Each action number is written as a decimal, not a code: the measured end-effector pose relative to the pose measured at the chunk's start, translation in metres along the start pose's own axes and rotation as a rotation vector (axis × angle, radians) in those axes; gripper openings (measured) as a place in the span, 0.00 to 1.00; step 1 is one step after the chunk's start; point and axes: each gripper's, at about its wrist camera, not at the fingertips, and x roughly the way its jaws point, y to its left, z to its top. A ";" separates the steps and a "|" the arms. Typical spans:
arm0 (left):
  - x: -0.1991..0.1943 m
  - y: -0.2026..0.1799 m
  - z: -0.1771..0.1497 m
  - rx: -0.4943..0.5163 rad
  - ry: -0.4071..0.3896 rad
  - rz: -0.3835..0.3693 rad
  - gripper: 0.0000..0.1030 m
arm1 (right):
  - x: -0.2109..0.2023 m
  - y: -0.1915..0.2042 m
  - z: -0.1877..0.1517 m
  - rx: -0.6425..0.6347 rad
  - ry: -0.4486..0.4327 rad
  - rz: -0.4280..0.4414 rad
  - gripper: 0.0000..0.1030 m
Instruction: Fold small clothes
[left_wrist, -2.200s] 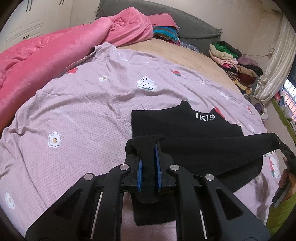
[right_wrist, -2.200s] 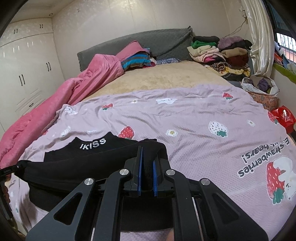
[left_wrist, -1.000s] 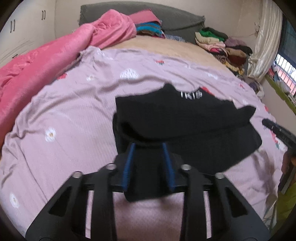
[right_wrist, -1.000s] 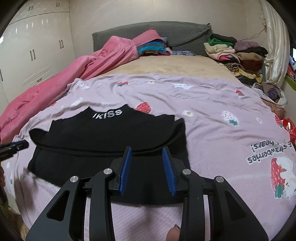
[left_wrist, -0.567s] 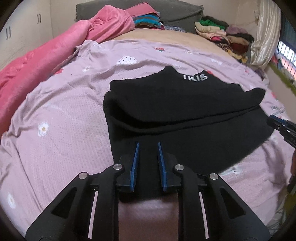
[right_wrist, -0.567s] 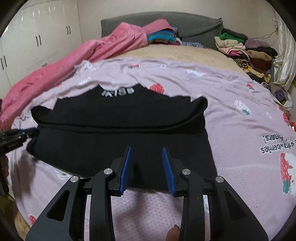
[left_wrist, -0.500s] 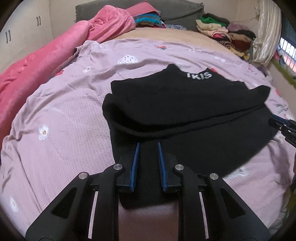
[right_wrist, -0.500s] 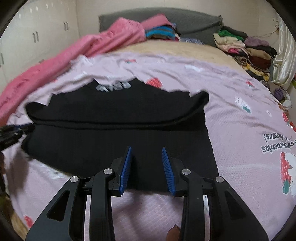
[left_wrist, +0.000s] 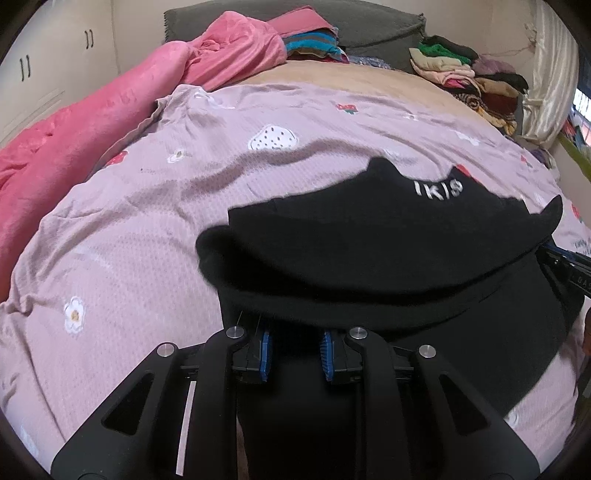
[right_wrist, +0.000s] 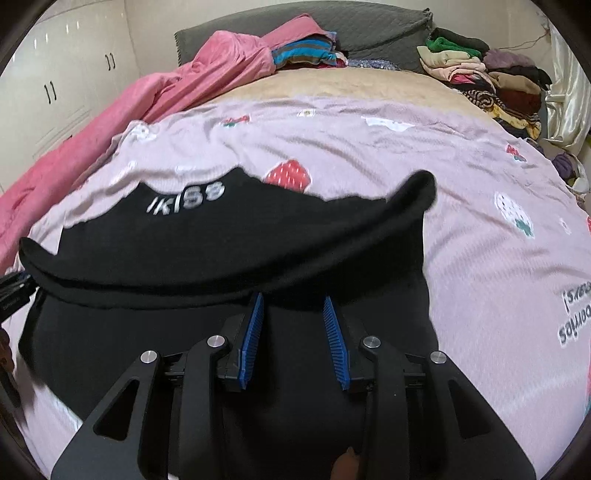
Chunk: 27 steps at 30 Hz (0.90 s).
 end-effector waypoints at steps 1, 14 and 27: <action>0.002 0.001 0.003 -0.004 0.000 -0.001 0.12 | 0.001 -0.001 0.003 0.000 -0.004 -0.007 0.31; 0.004 0.043 0.025 -0.122 -0.055 0.007 0.22 | 0.011 -0.020 0.041 0.009 -0.056 -0.132 0.31; 0.013 0.045 0.028 -0.117 -0.064 -0.078 0.03 | 0.027 -0.047 0.043 0.083 -0.012 -0.101 0.08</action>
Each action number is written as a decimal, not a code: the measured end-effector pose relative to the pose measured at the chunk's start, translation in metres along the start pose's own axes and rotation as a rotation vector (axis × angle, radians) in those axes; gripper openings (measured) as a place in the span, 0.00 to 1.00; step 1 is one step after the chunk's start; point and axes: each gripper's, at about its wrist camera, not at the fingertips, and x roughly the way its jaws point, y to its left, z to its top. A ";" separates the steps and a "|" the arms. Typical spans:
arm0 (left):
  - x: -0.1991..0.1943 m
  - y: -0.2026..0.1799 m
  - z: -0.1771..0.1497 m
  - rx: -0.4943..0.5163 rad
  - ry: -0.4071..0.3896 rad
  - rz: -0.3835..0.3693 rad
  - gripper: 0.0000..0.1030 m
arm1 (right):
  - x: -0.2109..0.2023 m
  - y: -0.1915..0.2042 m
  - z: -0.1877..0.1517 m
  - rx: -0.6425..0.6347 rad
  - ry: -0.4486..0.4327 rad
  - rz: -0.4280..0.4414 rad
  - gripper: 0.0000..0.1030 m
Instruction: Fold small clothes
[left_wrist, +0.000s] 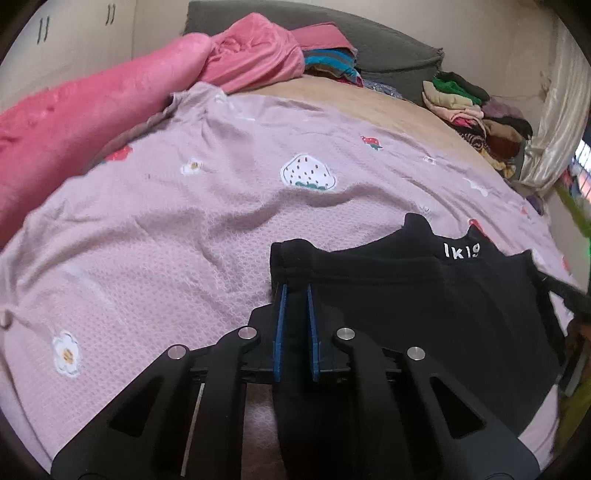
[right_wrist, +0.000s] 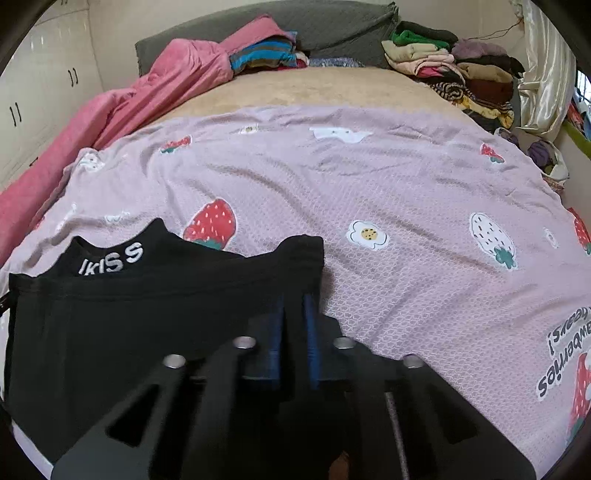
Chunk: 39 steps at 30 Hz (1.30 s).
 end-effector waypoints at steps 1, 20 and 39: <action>-0.003 0.000 0.001 -0.001 -0.012 0.000 0.03 | -0.006 -0.002 0.000 0.010 -0.022 0.007 0.08; 0.008 -0.001 0.009 0.045 -0.021 0.072 0.03 | -0.008 -0.011 0.004 0.045 -0.082 -0.066 0.08; -0.010 -0.006 0.003 0.053 0.007 0.083 0.20 | -0.037 -0.013 -0.007 0.052 -0.092 -0.086 0.29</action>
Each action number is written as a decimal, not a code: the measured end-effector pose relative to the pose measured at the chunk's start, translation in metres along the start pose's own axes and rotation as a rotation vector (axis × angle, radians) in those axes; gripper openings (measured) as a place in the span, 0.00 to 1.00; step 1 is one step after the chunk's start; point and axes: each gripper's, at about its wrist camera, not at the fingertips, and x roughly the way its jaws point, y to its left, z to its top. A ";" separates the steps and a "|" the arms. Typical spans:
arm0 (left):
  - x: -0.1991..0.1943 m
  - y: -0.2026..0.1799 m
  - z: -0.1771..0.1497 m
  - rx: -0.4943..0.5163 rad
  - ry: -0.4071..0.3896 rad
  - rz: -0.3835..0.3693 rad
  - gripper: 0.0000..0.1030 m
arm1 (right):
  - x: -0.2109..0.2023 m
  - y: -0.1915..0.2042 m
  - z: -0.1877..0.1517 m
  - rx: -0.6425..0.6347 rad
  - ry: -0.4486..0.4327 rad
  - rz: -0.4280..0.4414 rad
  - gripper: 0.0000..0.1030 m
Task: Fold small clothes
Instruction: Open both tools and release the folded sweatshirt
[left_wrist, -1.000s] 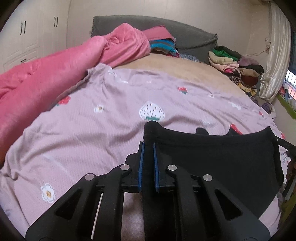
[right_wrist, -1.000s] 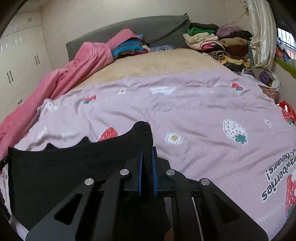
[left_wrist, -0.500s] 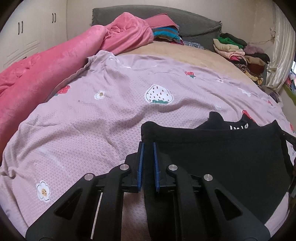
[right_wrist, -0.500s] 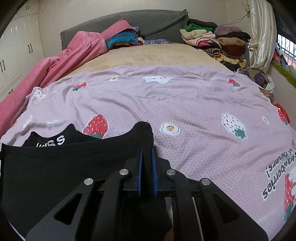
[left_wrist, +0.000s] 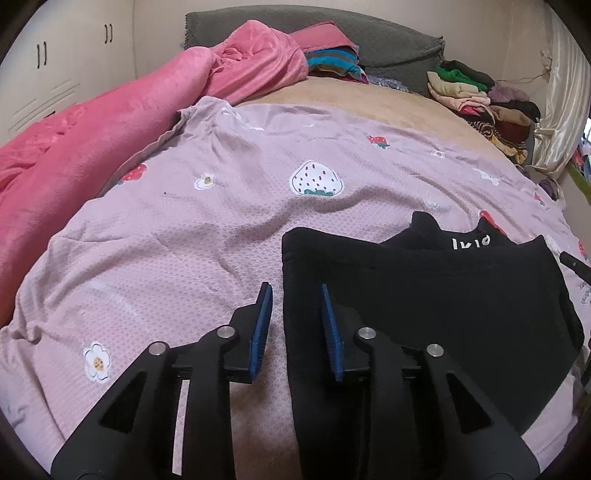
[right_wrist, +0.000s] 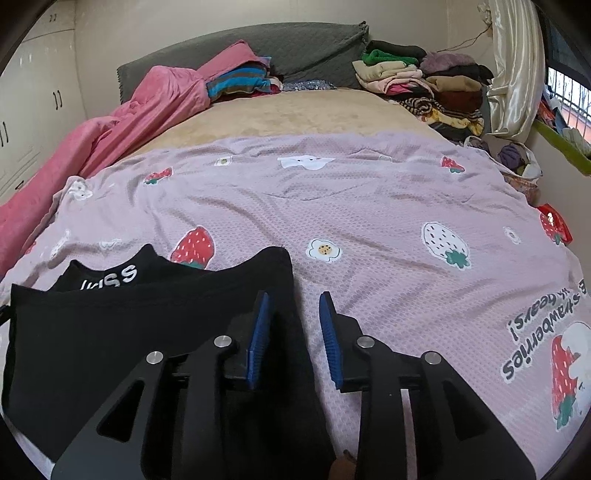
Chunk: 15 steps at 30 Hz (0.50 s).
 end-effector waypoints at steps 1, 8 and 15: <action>-0.002 0.000 0.000 0.000 -0.002 0.001 0.22 | -0.004 -0.001 -0.001 0.001 -0.002 0.004 0.31; -0.019 -0.002 -0.007 0.010 -0.001 0.004 0.32 | -0.030 0.001 -0.013 -0.023 -0.009 0.039 0.38; -0.041 -0.008 -0.014 0.041 -0.023 0.017 0.42 | -0.060 0.003 -0.028 -0.059 -0.030 0.060 0.43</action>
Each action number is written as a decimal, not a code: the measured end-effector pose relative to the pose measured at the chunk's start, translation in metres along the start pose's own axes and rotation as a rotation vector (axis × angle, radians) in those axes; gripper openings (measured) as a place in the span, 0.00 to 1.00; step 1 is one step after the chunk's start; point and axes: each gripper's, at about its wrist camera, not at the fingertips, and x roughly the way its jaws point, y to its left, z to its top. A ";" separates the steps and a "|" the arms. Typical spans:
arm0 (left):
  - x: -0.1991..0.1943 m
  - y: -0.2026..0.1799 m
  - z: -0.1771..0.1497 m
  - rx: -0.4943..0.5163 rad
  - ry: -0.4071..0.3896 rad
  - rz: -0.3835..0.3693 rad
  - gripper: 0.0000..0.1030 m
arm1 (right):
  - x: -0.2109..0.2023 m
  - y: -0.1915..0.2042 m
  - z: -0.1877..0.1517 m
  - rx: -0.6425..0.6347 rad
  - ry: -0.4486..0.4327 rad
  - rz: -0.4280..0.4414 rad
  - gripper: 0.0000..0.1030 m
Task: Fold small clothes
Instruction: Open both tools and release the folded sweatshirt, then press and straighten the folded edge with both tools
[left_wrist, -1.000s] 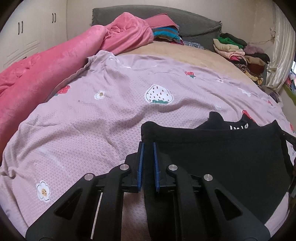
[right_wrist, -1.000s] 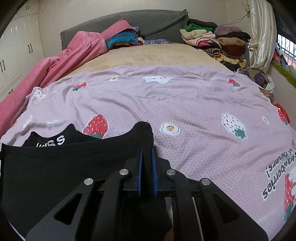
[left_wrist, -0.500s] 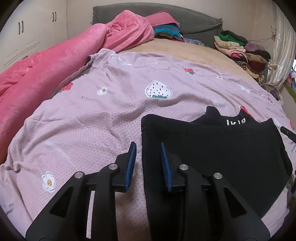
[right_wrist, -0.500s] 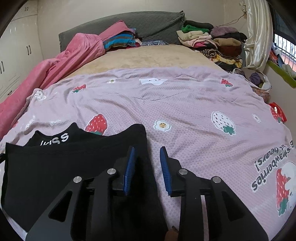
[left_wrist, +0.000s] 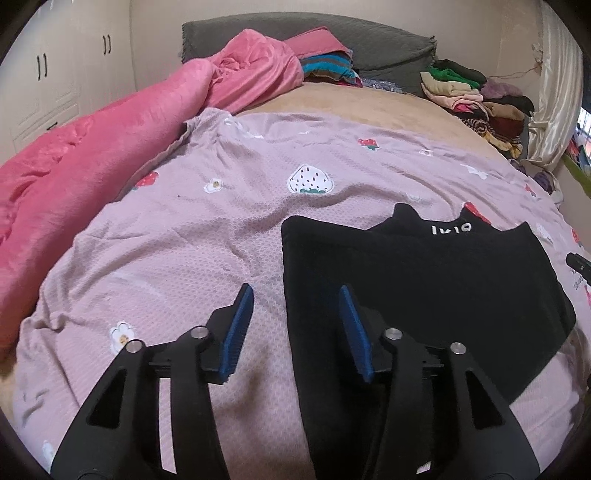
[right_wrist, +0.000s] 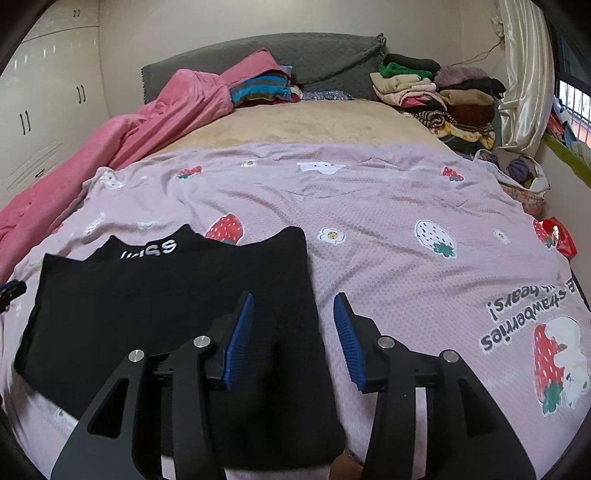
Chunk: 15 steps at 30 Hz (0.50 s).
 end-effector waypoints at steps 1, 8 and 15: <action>-0.003 0.000 -0.001 0.003 -0.005 0.002 0.45 | -0.004 0.001 -0.002 -0.004 -0.003 0.008 0.43; -0.023 -0.009 -0.005 0.035 -0.028 0.002 0.53 | -0.027 0.011 -0.017 -0.064 -0.010 0.024 0.44; -0.036 -0.018 -0.012 0.047 -0.034 -0.022 0.53 | -0.041 0.024 -0.029 -0.105 -0.012 0.041 0.48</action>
